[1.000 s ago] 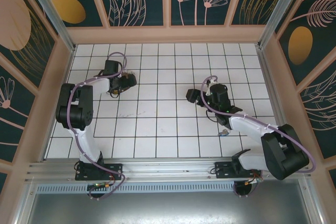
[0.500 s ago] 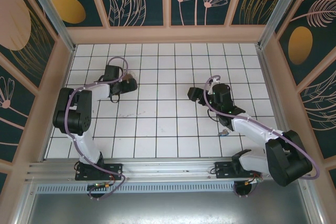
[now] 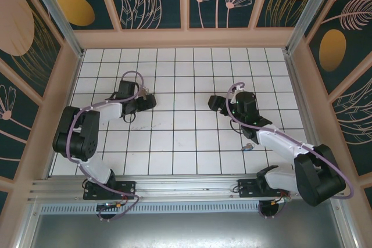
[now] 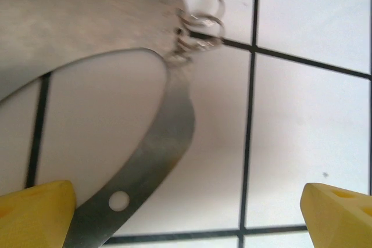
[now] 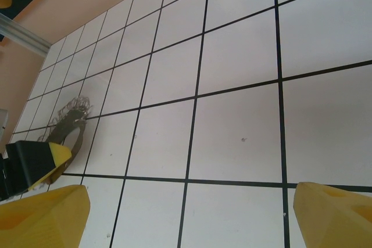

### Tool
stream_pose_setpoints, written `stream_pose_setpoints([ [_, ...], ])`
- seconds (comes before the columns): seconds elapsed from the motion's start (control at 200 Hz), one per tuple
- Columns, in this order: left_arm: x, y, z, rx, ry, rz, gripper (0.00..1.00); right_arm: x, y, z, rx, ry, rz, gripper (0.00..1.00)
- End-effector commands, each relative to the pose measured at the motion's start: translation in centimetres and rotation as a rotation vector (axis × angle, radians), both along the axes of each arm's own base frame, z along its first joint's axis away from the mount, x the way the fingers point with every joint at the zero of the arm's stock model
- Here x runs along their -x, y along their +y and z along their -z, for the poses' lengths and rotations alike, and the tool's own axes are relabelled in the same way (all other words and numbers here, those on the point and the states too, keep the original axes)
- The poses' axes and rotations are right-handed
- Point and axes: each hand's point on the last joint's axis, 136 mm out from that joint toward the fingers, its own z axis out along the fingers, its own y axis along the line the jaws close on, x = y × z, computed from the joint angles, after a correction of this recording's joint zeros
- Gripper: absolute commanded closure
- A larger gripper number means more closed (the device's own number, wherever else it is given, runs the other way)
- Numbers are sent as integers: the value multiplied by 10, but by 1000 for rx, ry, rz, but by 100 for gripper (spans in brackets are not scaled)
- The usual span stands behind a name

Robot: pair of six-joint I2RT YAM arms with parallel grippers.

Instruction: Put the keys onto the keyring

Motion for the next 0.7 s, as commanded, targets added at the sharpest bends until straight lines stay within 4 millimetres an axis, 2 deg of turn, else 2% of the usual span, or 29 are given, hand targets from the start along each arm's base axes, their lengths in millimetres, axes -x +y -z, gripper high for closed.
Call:
stream_pose_setpoints([
  [0.0,25,-25,6,89,60,30,2,-6,0,-21,-21,-54,3,9],
  [0.335,52,-83,-3,180,48,112,1,-6,-4,-15,-17,-39,27,7],
  [0.691,70,-163,-24,258,29,228,1,-7,-7,-10,-6,-24,44,6],
])
